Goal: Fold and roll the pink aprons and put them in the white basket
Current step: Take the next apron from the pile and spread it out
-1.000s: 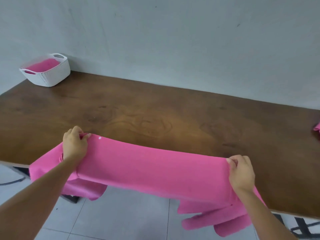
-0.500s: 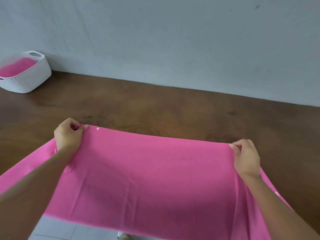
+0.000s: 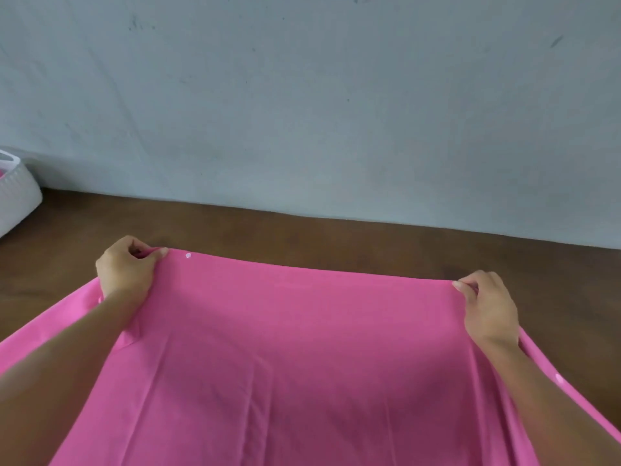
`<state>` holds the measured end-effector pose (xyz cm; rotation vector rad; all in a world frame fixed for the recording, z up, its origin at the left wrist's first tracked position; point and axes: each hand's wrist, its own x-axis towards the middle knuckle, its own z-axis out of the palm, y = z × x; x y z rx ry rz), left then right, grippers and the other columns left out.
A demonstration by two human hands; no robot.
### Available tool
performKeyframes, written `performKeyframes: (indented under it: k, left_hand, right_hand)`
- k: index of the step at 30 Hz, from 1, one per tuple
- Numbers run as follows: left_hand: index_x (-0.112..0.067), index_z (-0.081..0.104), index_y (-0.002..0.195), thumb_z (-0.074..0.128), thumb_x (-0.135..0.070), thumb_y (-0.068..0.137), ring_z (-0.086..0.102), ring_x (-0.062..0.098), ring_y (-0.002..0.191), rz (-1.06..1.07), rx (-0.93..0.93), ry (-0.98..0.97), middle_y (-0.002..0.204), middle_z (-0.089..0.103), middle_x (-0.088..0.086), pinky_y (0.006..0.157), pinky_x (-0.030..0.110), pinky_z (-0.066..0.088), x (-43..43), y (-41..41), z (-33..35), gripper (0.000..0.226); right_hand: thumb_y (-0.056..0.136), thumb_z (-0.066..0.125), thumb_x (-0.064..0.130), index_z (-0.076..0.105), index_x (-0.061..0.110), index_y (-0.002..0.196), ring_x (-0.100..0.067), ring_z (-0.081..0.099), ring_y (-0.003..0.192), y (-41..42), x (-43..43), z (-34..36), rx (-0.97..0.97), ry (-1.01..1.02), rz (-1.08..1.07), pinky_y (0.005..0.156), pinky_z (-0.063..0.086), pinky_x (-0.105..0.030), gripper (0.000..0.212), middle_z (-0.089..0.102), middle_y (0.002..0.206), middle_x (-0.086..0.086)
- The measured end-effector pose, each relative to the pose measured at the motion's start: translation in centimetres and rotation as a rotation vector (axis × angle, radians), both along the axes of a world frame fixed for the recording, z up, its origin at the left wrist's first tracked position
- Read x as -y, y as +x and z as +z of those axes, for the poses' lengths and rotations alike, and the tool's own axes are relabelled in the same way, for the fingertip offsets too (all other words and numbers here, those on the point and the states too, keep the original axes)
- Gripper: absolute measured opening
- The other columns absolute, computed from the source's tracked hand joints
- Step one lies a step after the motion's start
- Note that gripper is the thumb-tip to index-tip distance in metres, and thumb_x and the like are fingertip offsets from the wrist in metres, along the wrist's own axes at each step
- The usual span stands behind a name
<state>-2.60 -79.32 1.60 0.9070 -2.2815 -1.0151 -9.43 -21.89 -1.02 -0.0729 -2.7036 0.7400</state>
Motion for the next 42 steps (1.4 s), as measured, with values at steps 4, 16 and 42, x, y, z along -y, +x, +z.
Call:
performKeyframes:
  k: [4, 16, 42]
  left_hand:
    - [-0.010, 0.068, 0.084, 0.082, -0.022, 0.082, 0.057, 0.022, 0.085, -0.003, 0.005, -0.006, 0.086, 0.065, 0.003, 0.078, 0.034, 0.041, 1.6, -4.7, -0.5, 0.018]
    - [-0.011, 0.063, 0.097, 0.087, -0.025, 0.077, 0.061, 0.034, 0.097, 0.021, -0.033, -0.090, 0.101, 0.069, 0.014, 0.085, 0.042, 0.045, 4.7, -13.5, -1.9, 0.035]
    - [-0.013, 0.062, 0.101, 0.076, -0.034, 0.088, 0.059, 0.025, 0.094, -0.417, 0.153, -0.228, 0.101, 0.062, 0.004, 0.079, 0.037, 0.044, 9.2, -5.9, 4.3, 0.028]
  right_hand:
    - [0.098, 0.061, 0.020, 0.060, 0.014, 0.086, -0.024, 0.053, 0.078, -4.4, 1.0, -0.1, -0.021, 0.017, -0.003, 0.067, 0.039, -0.036, 0.013, 0.055, 0.089, -0.001]
    - [0.093, 0.069, 0.020, 0.067, 0.011, 0.088, -0.028, 0.059, 0.085, -14.1, 3.0, -0.6, -0.059, 0.099, -0.016, 0.070, 0.050, -0.040, 0.011, 0.062, 0.092, -0.005]
    - [0.094, 0.056, 0.026, 0.065, 0.013, 0.102, -0.032, 0.058, 0.096, -4.9, 16.9, 3.8, -0.153, 0.470, 0.226, 0.085, 0.044, -0.044, 0.018, 0.065, 0.099, -0.009]
